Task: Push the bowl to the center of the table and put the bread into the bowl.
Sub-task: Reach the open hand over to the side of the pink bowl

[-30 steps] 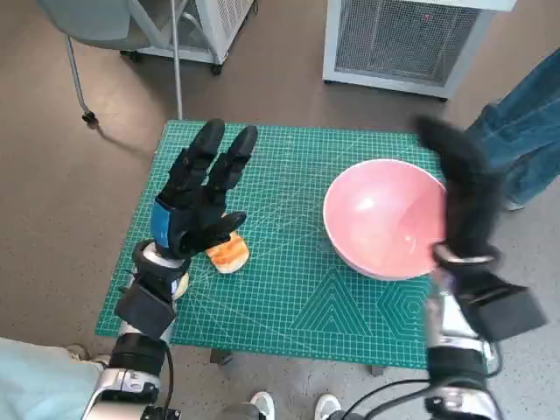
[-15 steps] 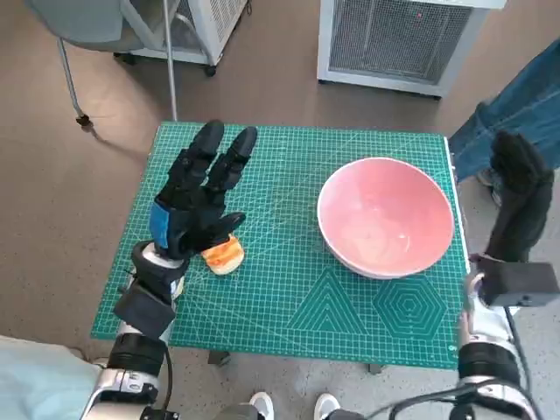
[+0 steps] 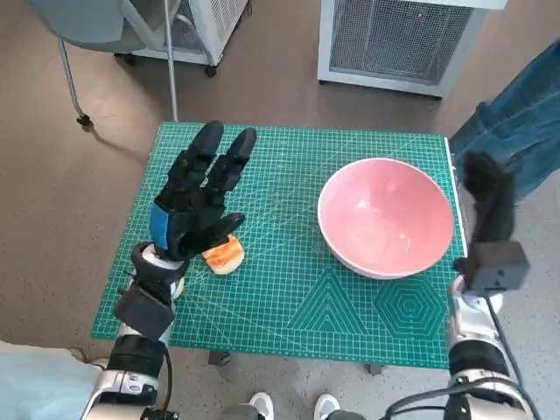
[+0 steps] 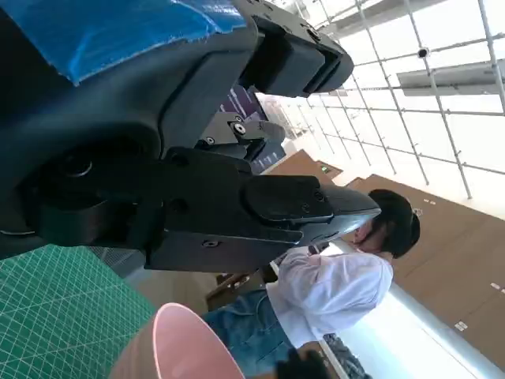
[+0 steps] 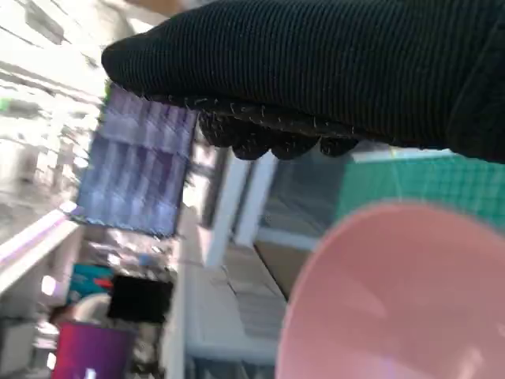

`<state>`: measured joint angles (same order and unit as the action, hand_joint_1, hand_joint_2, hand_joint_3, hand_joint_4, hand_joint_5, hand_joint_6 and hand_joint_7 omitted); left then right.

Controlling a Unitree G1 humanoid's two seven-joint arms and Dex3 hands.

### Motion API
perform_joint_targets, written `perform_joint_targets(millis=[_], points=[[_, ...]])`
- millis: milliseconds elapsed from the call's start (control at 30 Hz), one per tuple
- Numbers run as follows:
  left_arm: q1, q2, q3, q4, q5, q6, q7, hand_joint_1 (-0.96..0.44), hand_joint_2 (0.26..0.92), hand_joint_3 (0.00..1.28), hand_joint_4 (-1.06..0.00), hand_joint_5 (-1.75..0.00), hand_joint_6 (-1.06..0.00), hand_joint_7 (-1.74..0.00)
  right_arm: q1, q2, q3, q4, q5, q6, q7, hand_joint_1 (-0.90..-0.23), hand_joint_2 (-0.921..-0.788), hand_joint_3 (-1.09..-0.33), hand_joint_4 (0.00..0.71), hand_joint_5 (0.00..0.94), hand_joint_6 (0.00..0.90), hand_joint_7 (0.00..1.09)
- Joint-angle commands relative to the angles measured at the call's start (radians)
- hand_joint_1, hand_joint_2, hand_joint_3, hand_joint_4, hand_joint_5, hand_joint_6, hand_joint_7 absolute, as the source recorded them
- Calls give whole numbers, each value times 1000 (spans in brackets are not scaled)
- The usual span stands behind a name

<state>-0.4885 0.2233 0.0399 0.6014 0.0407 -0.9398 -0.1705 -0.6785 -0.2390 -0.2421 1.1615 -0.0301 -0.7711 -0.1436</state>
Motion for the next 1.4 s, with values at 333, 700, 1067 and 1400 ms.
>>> perform_joint_targets(millis=[333,700,1067,1400], points=[[28,15,2,-38,-2,18,0,-212,921,200,-316,-1,-337,-3,-30,67,20,77,18,120,55,-510,-921,-885,201,1,41,517],[31,17,4,-47,4,28,5,-217,921,198,-317,-1,-340,-4,-65,99,48,95,3,146,102,-545,-921,-865,207,3,80,444],[33,14,3,-53,8,37,10,-221,921,196,-318,-1,-340,-4,-111,124,66,105,4,148,124,-571,-921,-842,216,5,102,415],[36,16,4,-57,11,42,15,-217,921,195,-319,-1,-342,-4,-161,160,67,125,10,190,122,-626,-921,-820,216,3,112,405]])
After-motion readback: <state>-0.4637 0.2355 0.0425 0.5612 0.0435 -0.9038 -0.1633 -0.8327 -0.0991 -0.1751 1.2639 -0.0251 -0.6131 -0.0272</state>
